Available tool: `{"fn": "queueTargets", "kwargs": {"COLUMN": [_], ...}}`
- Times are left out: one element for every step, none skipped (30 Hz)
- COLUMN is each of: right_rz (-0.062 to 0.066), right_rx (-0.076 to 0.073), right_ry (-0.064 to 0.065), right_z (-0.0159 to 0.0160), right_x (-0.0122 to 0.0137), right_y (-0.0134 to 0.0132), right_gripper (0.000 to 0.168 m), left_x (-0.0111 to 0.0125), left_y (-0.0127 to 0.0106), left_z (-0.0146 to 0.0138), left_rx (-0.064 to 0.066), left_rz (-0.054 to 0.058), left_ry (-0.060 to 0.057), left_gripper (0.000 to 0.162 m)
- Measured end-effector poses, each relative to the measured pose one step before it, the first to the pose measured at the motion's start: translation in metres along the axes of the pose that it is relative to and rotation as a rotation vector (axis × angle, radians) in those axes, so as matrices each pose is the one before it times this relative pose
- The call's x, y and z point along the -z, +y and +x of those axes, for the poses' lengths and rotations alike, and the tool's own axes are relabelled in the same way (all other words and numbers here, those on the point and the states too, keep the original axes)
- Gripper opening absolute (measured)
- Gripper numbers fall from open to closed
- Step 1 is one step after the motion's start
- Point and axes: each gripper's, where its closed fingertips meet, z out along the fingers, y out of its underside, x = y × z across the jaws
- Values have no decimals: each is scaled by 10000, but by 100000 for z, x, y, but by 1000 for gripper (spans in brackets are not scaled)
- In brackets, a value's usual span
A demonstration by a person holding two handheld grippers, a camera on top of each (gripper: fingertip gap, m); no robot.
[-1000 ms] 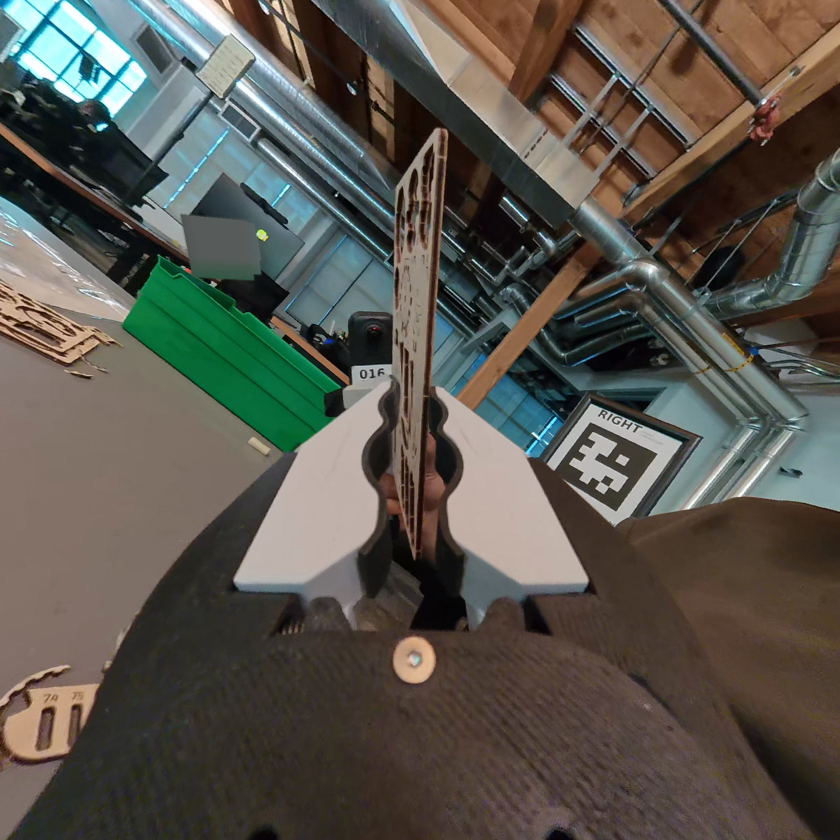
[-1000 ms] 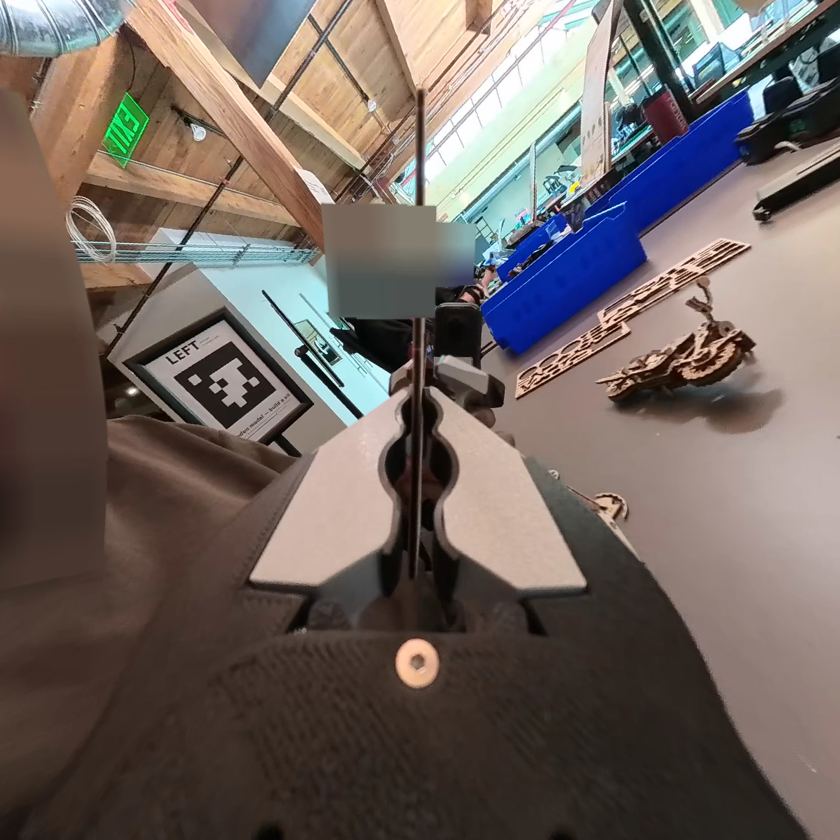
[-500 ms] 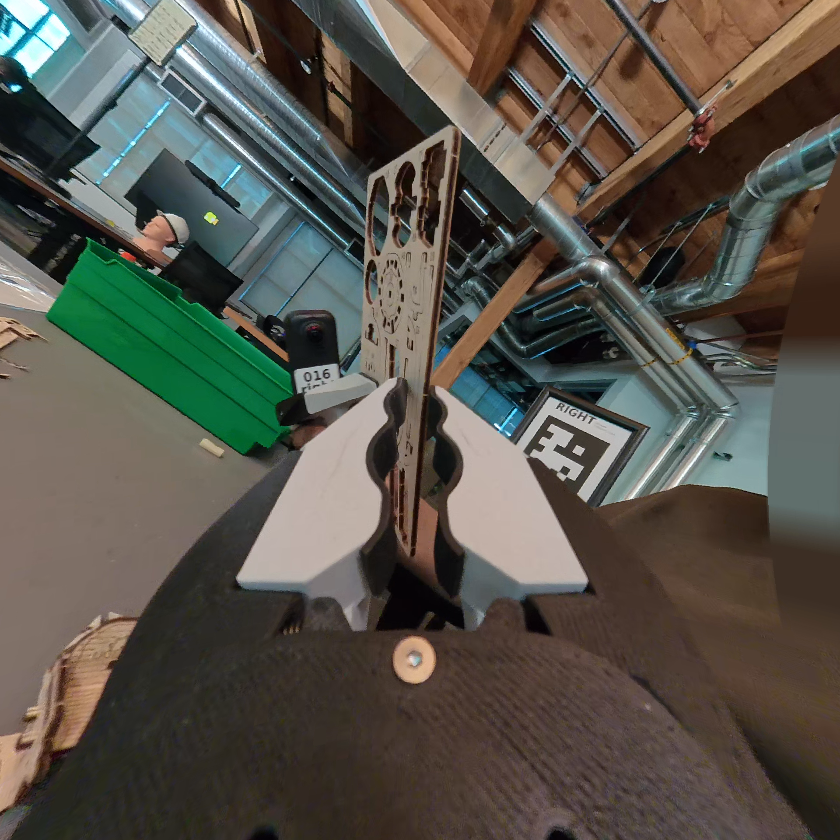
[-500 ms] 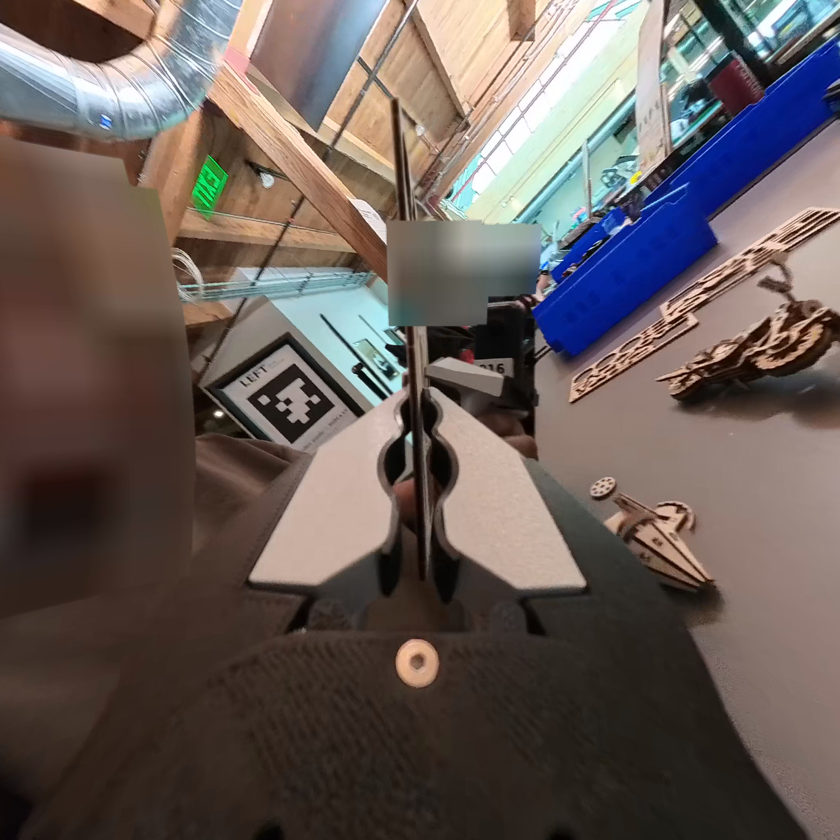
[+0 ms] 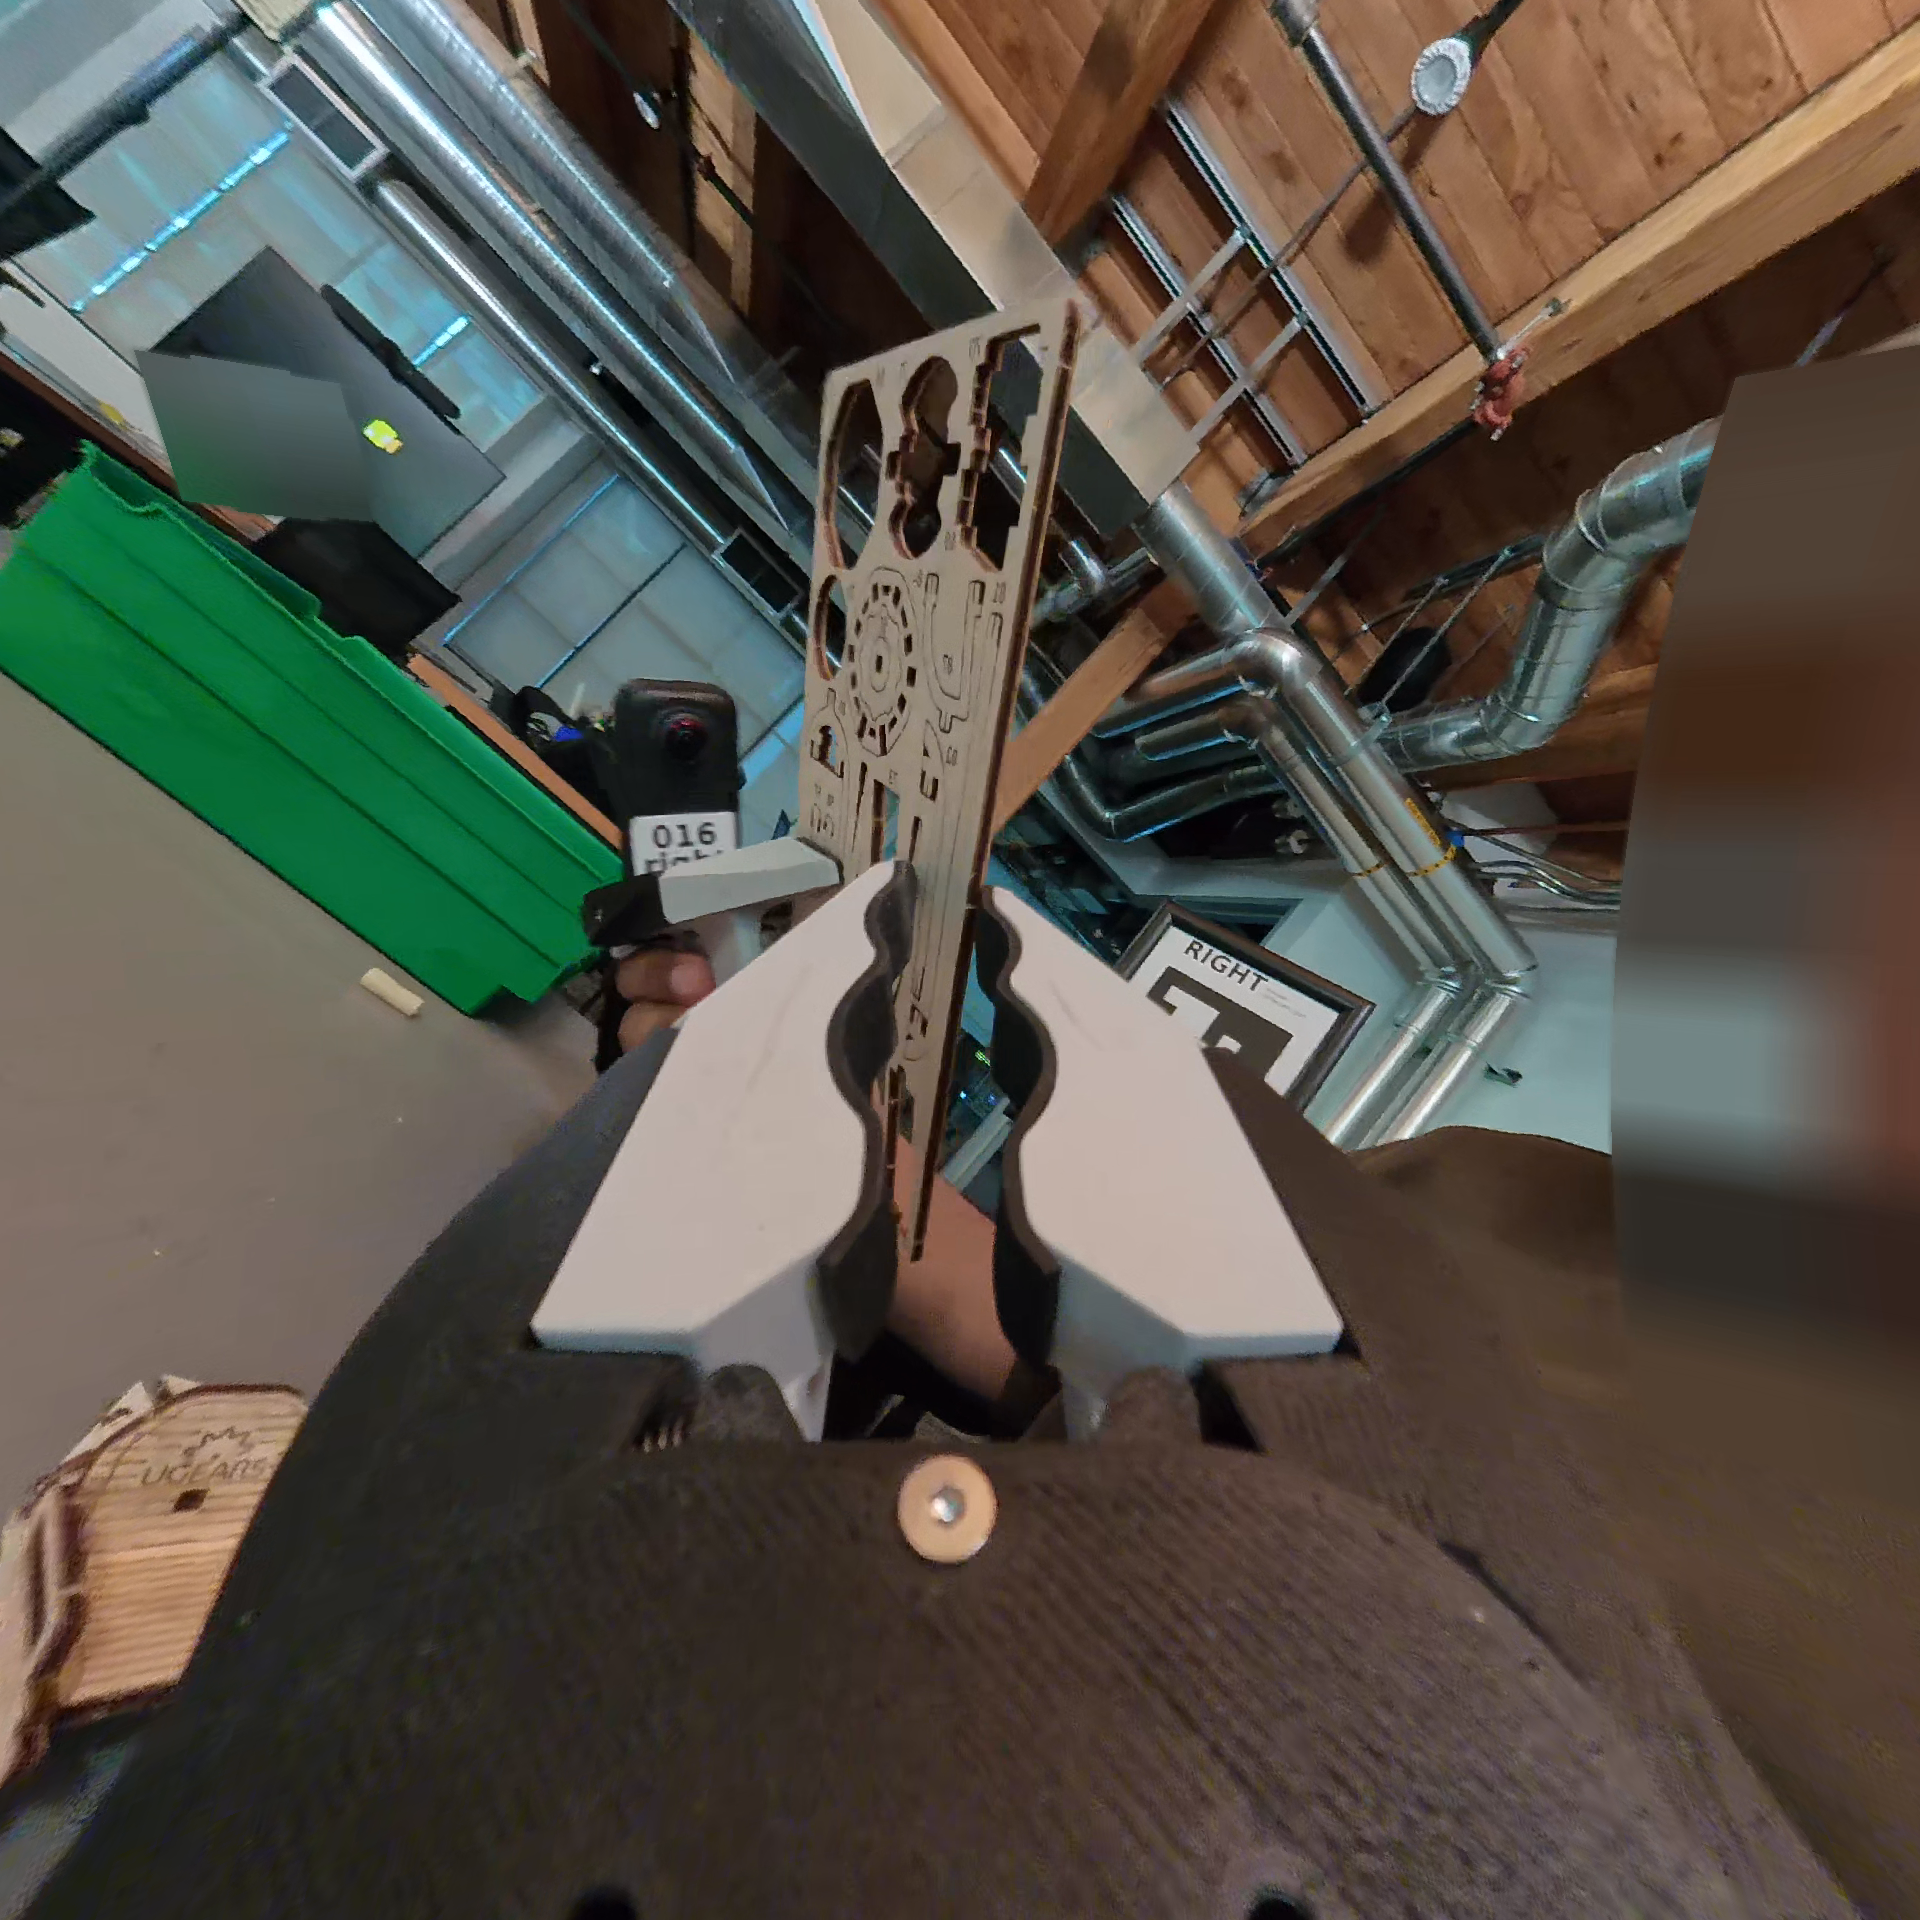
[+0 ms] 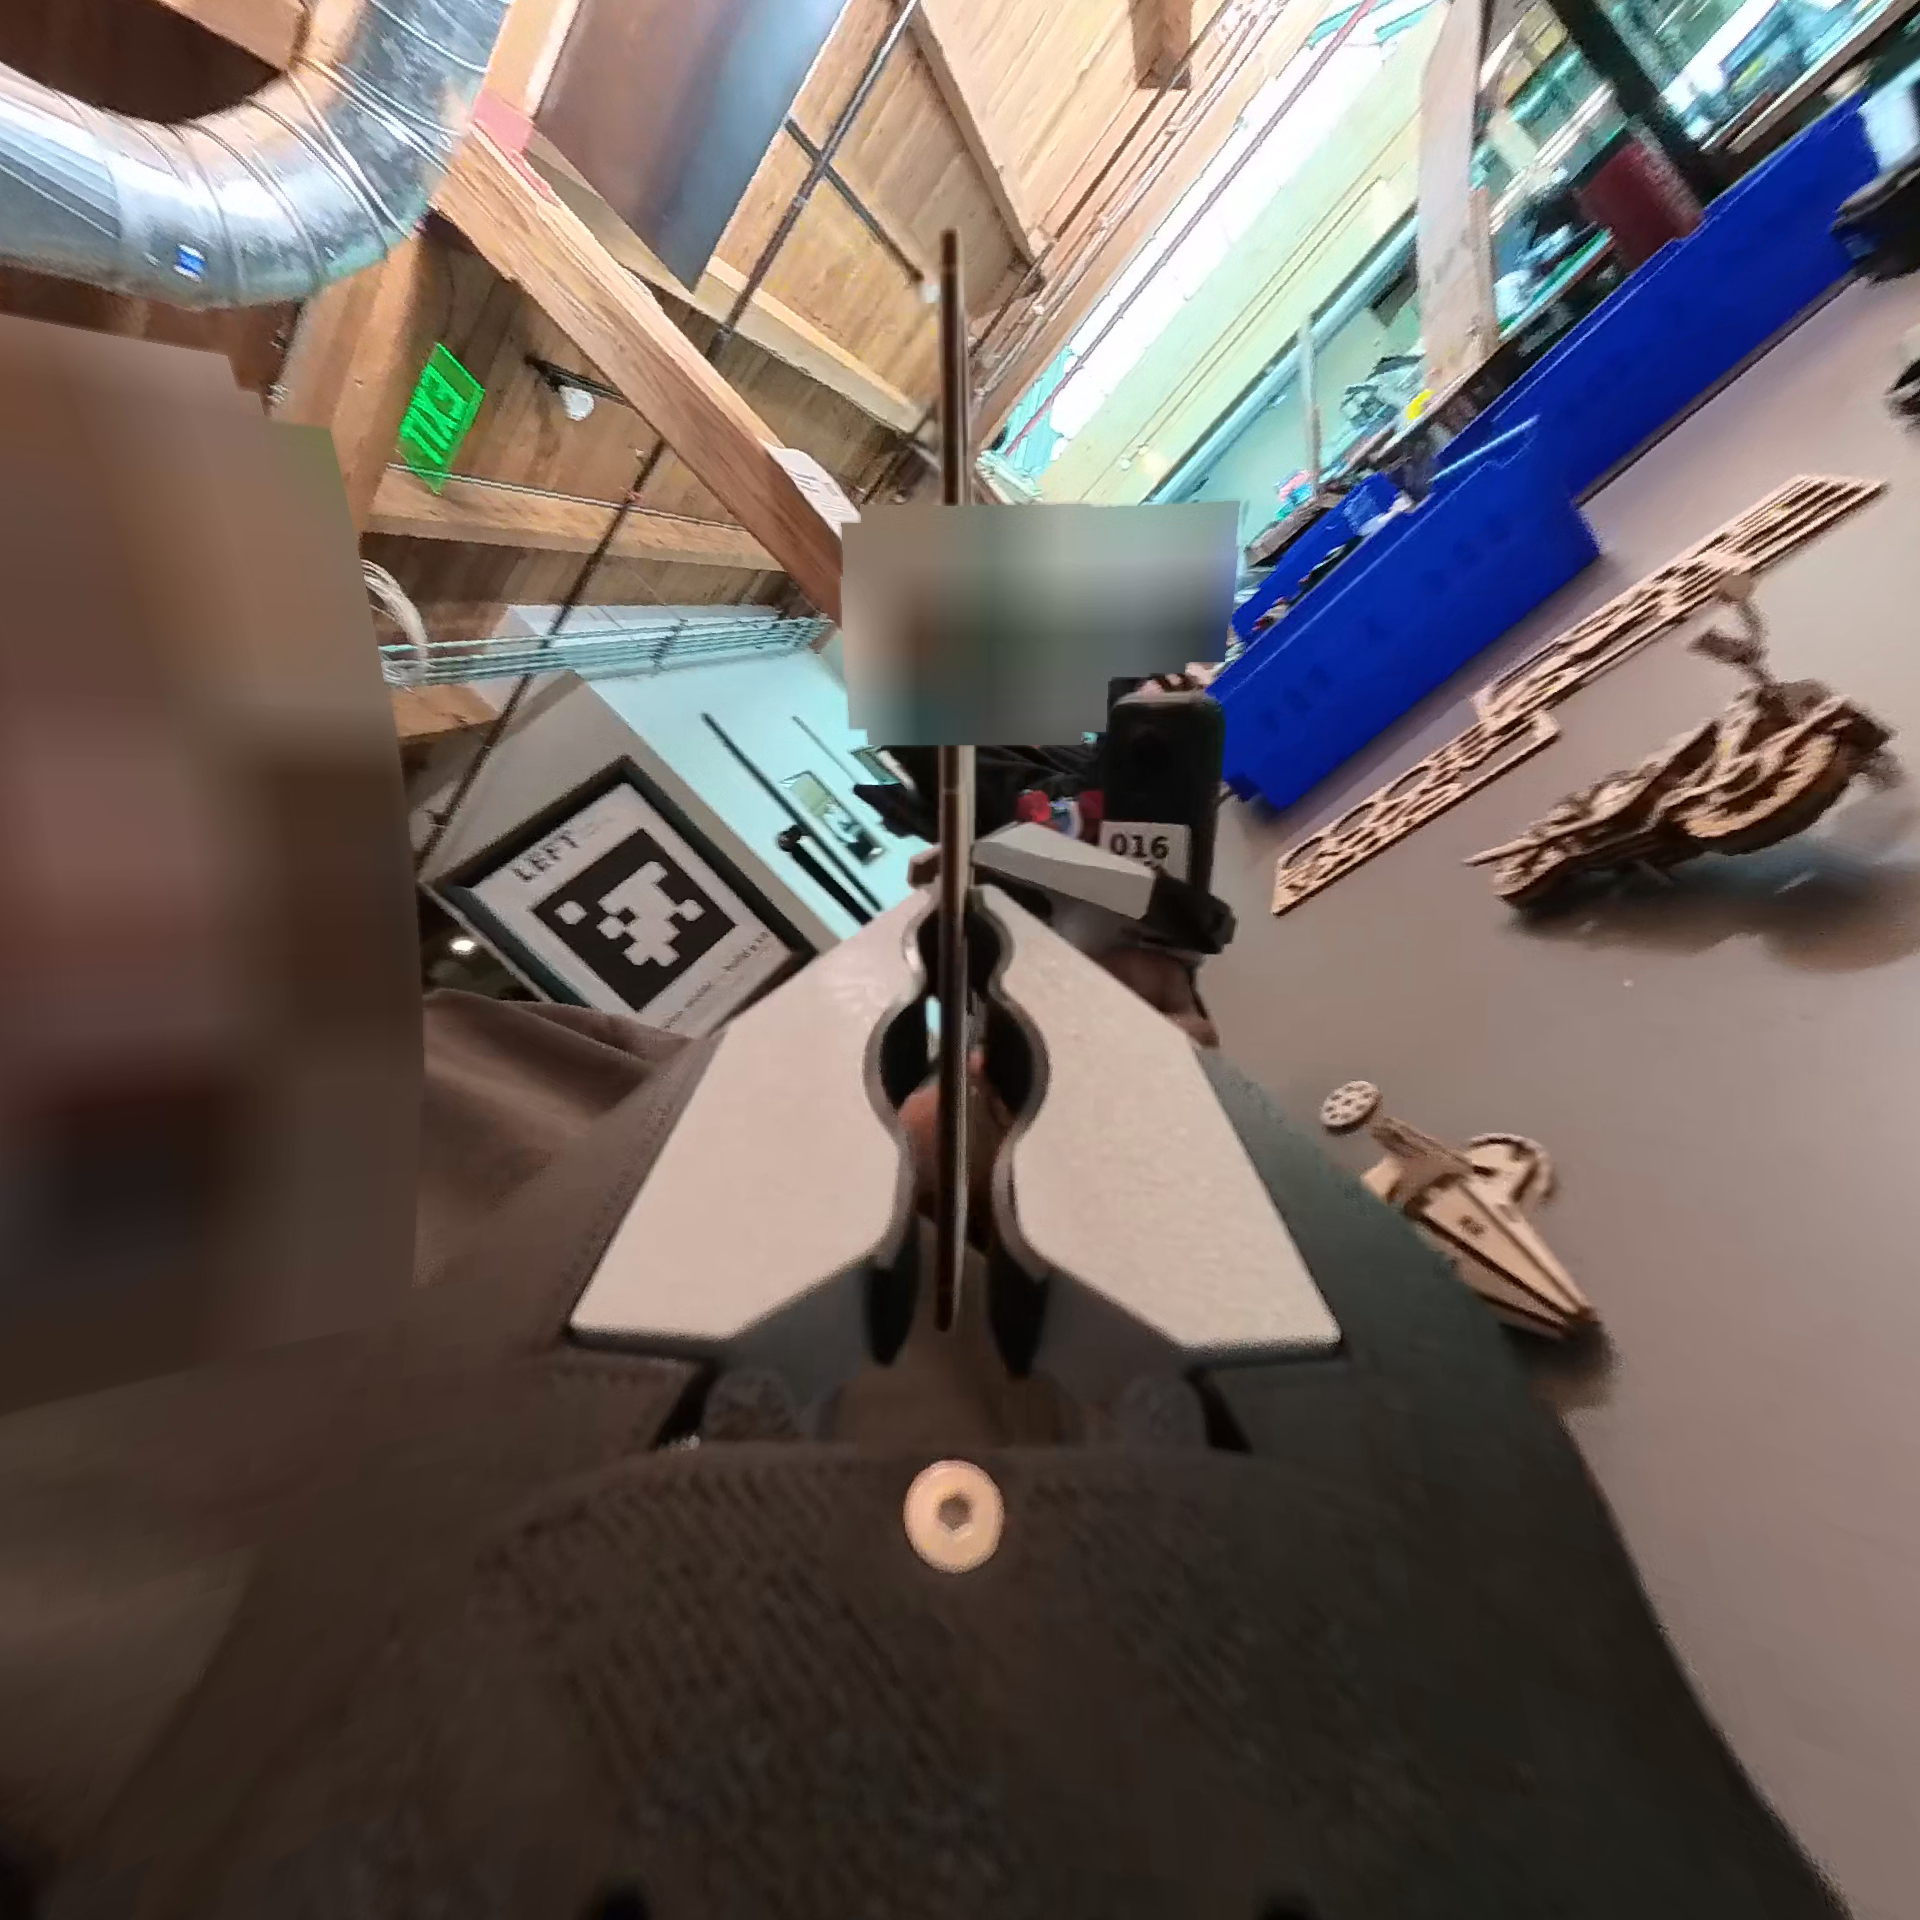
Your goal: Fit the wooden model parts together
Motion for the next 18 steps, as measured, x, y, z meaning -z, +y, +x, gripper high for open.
{"fn": "queueTargets", "kwargs": {"right_rz": [11,22,54,87,93,89,77,55,24,15,19,-7,-52,-82,-85,-65,-49,-35], "right_rx": [232,130,91,76,41,18,29,70,118,152,170,218,297,334,339,340,303,221], "right_ry": [191,111,80,63,48,40,46,86,120,112,122,184,224,249,287,278,211,169], "right_z": [109,15,-15,-15,-19,23,37,93,121,62,50,81,108,107,144,113,14,-17], "right_x": [-10,-28,-19,23,52,90,90,93,49,29,-3,-9,-37,-53,-65,-72,-75,-75], "right_y": [-59,-60,-101,-135,-168,-172,-151,-102,-53,-49,-52,-27,40,68,76,43,26,12], "right_gripper": [1,1,1,1,1,1,1,0,0,0,0,0,0,0,0,1,0,0], "left_x": [70,46,27,19,17,9,-10,-32,-47,-31,-21,-14,-15,-11,9,-3,26,59], "left_y": [-127,-102,-62,6,66,112,142,146,140,109,82,71,52,-11,-43,-11,-46,-174], "left_z": [-172,-38,-20,-64,-120,-145,-111,-121,-192,-248,-296,-251,-205,-197,-353,-317,-285,-246], "left_rx": [23,40,55,32,-12,-72,-115,-141,-187,-254,-278,-252,-196,-145,-137,-181,-198,-190], "left_rz": [114,115,86,23,-41,-79,-107,-119,-114,-76,-47,-35,-25,10,39,21,48,124], "left_ry": [-84,10,26,-7,-57,-86,-98,-123,-201,-256,-294,-267,-210,-201,-305,-297,-287,-277], "left_gripper": [8,9,9,9,9,10,10,10,9,8,6,5,4,4,4,5,4,4]}}
